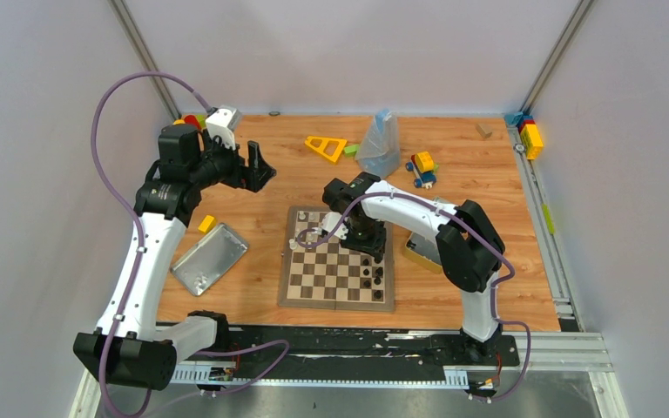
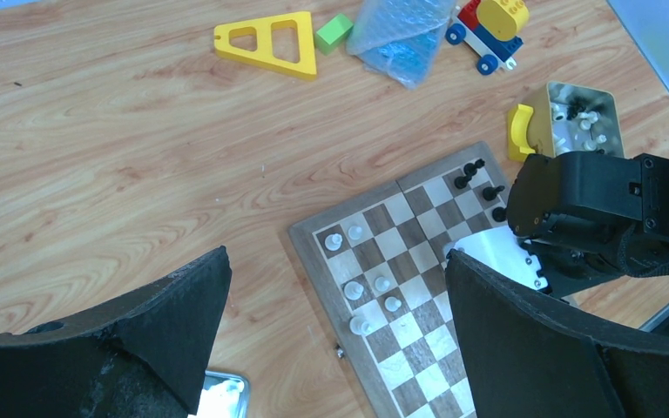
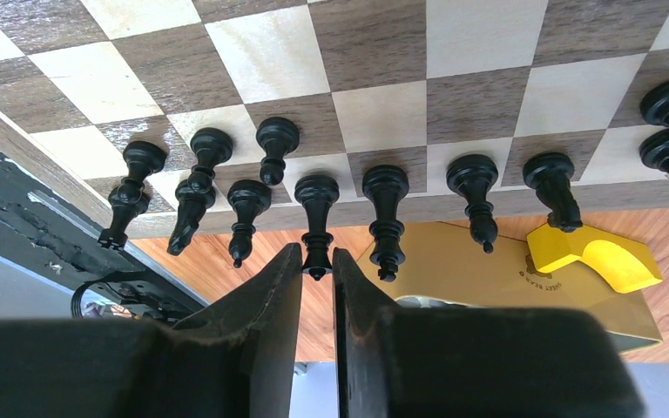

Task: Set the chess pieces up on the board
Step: Place the chess piece on the chessboard.

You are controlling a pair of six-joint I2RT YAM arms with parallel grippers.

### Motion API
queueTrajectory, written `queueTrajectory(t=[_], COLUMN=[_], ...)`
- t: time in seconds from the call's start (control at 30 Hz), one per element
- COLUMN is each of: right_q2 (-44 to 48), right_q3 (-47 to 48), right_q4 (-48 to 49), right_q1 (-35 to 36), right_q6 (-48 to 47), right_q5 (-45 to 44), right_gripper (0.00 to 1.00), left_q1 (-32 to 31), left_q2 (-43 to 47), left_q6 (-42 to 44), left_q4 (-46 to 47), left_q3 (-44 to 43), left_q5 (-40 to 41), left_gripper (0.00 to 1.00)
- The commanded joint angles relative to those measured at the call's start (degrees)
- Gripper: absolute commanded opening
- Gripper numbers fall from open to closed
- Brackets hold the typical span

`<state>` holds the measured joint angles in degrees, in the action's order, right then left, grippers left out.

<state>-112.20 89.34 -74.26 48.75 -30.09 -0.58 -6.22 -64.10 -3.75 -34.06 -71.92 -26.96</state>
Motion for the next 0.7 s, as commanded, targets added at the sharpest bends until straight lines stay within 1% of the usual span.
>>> queueTrajectory(t=[0.0,0.23,0.67], right_q2=[0.8,0.7,0.3], right_q3=[1.4,1.1,1.2], right_q4=[0.7,0.7,0.8], right_q1=[0.5,0.5,0.5], right_q6=[0.6,0.7,0.6], right_q5=[-0.3,-0.4,-0.4], right_gripper=[0.2,0.2,0.24], left_q1=[0.7,0.9,1.1], left_q2=[1.4,1.4,1.3], left_q6=[-0.5,-0.6,-0.7], left_q4=[1.9,2.0,2.0], left_q3=[0.0,0.0,0.0], left_q5=[-1.2,-1.3,-1.6], left_gripper=[1.0,1.0,1.0])
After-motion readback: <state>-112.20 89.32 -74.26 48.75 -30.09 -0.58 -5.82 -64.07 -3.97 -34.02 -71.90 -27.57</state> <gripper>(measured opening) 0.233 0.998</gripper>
